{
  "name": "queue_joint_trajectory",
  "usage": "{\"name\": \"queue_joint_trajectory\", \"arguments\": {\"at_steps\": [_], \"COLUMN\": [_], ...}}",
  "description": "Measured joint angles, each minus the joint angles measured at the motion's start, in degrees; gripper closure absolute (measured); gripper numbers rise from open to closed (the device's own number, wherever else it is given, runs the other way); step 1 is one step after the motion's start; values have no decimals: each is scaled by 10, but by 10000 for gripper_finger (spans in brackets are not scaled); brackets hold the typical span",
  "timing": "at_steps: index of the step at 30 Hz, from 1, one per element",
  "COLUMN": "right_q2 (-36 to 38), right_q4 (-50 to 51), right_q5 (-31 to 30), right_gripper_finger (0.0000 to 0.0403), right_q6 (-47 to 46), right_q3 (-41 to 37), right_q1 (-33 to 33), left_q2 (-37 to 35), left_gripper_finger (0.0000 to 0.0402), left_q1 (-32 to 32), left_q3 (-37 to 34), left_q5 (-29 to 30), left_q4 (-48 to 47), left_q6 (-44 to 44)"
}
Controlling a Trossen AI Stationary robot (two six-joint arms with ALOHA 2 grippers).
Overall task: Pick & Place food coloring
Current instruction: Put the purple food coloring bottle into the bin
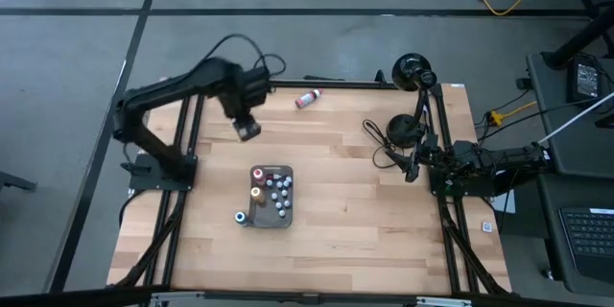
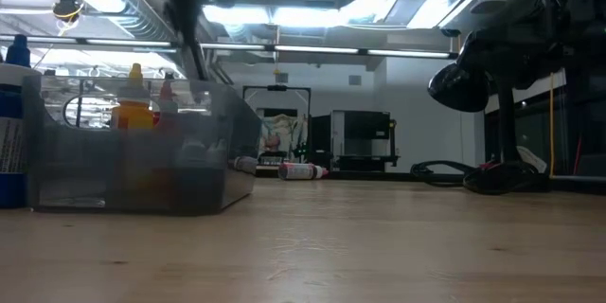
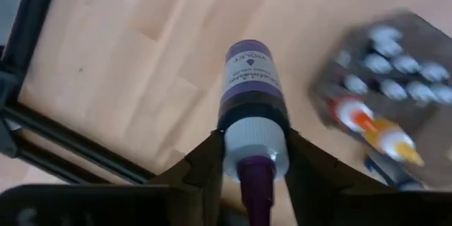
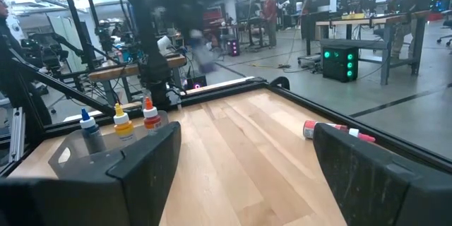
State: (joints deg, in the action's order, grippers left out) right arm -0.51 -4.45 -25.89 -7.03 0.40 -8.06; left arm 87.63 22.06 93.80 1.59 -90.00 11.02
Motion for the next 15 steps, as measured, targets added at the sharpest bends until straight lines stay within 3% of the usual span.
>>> {"name": "queue_joint_trajectory", "arguments": {"at_steps": [6,15], "right_q2": [0,0], "right_q4": [0,0], "right_q5": [0,0], "right_gripper_finger": [80,80], "right_q6": [0,0], "right_q3": [0,0], "right_q1": [0,0], "left_q2": [-43,-14], "left_gripper_finger": [284,284], "left_q1": [-144,-314], "left_q3": [0,18], "left_q5": [-22,-35], "left_q4": [4,84], "left_q6": [66,118]}}
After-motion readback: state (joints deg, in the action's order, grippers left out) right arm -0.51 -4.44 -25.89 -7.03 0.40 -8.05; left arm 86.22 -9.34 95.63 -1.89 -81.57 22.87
